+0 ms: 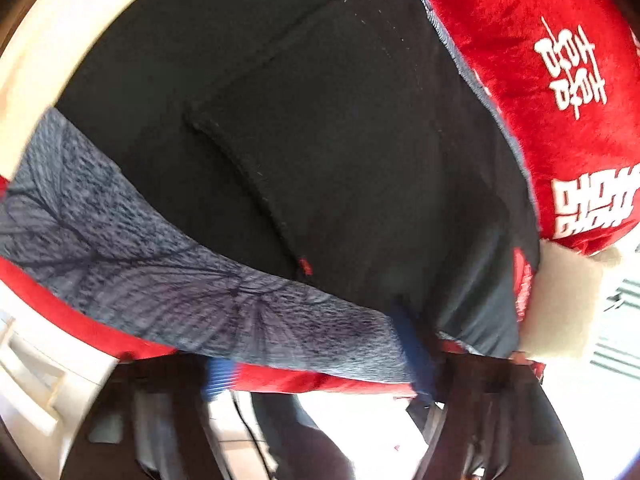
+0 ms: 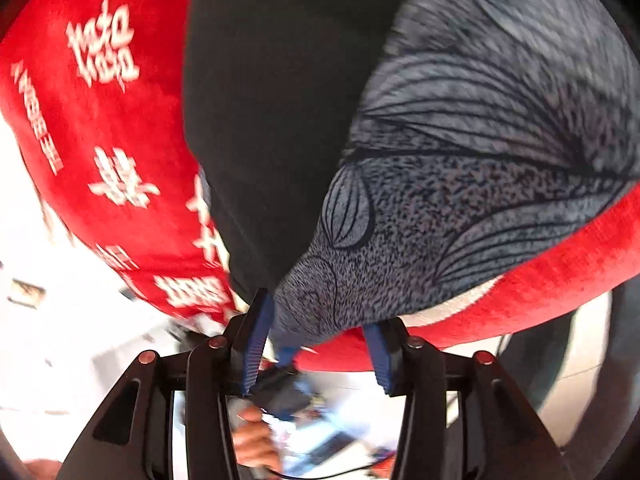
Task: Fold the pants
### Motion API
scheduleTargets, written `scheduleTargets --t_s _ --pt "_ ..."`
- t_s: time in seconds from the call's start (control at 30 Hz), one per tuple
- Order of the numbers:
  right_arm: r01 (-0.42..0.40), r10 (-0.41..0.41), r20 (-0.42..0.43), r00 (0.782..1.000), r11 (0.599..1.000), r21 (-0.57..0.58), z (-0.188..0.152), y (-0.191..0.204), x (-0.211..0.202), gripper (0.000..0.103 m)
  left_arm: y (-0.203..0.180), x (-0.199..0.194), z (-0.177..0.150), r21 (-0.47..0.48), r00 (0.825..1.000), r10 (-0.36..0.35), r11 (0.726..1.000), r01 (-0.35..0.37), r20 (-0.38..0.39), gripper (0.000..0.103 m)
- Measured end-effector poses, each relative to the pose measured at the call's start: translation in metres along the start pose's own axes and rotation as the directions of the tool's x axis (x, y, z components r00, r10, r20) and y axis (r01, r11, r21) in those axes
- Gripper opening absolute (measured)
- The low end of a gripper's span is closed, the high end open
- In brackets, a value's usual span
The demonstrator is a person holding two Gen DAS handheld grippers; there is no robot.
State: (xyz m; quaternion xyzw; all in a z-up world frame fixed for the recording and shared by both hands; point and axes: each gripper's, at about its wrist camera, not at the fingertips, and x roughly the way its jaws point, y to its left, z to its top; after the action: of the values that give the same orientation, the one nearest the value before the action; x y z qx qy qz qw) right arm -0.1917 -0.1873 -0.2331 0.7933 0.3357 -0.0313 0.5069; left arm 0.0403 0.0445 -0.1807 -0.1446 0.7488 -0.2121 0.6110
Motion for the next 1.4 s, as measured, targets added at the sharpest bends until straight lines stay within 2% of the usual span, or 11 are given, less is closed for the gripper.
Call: scheduleTargets --t_s 0.03,0.1,0.43,0.77,0.97,1.07,1.1,1.13,1.2,1.33,1.4 --pt "-0.027 0.026 0.016 1.0 0.999 0.032 0.0 -0.002 -0.001 0.006 0.002 -0.002 0.0 0.015 1.0 -0.01 1.0 0.01 0.0 0.02" --pt "-0.033 0.03 0.05 0.998 0.998 0.051 -0.003 0.004 -0.006 0.005 0.009 -0.011 0.003 0.009 0.998 -0.063 0.998 0.063 -0.001 0.015" --pt "0.179 -0.182 0.024 0.983 0.92 -0.348 0.0 0.153 -0.023 0.005 -0.067 -0.078 0.02 0.211 0.996 -0.057 0.977 0.041 0.068 0.015" --pt "0.29 -0.367 -0.09 0.926 0.844 -0.451 0.145 0.255 0.07 0.007 -0.162 -0.055 0.159 0.306 0.984 -0.028 0.952 -0.027 0.174 0.015" --pt "0.402 -0.515 -0.159 0.843 0.798 -0.449 0.225 0.243 0.145 0.01 -0.154 0.011 0.232 0.239 0.974 0.148 0.953 -0.187 0.169 0.026" --pt "0.388 -0.505 -0.197 0.84 0.814 -0.432 0.23 0.243 0.15 0.015 -0.154 0.008 0.235 0.206 0.975 0.158 0.96 -0.189 0.158 0.026" --pt "0.376 -0.503 -0.205 0.84 0.811 -0.449 0.227 0.248 0.148 0.028 -0.155 0.001 0.231 0.21 0.973 0.161 0.958 -0.194 0.166 0.031" --pt "0.368 -0.502 -0.202 0.841 0.804 -0.468 0.221 0.254 0.145 0.043 -0.159 -0.01 0.224 0.219 0.964 0.182 0.95 -0.224 0.195 0.052" --pt "0.357 -0.509 -0.158 0.846 0.762 -0.541 0.204 0.274 0.133 0.079 -0.163 -0.028 0.214 0.231 0.936 0.225 0.929 -0.29 0.27 0.078" --pt "0.383 -0.585 -0.084 0.807 0.627 -0.679 0.169 0.295 0.128 0.071 -0.167 -0.029 0.2 0.292 0.921 0.269 0.89 -0.35 0.282 0.079" --pt "0.439 -0.67 -0.014 0.743 0.502 -0.745 0.157 0.291 0.14 0.058 -0.167 -0.006 0.201 0.313 0.907 0.331 0.86 -0.404 0.261 0.079"
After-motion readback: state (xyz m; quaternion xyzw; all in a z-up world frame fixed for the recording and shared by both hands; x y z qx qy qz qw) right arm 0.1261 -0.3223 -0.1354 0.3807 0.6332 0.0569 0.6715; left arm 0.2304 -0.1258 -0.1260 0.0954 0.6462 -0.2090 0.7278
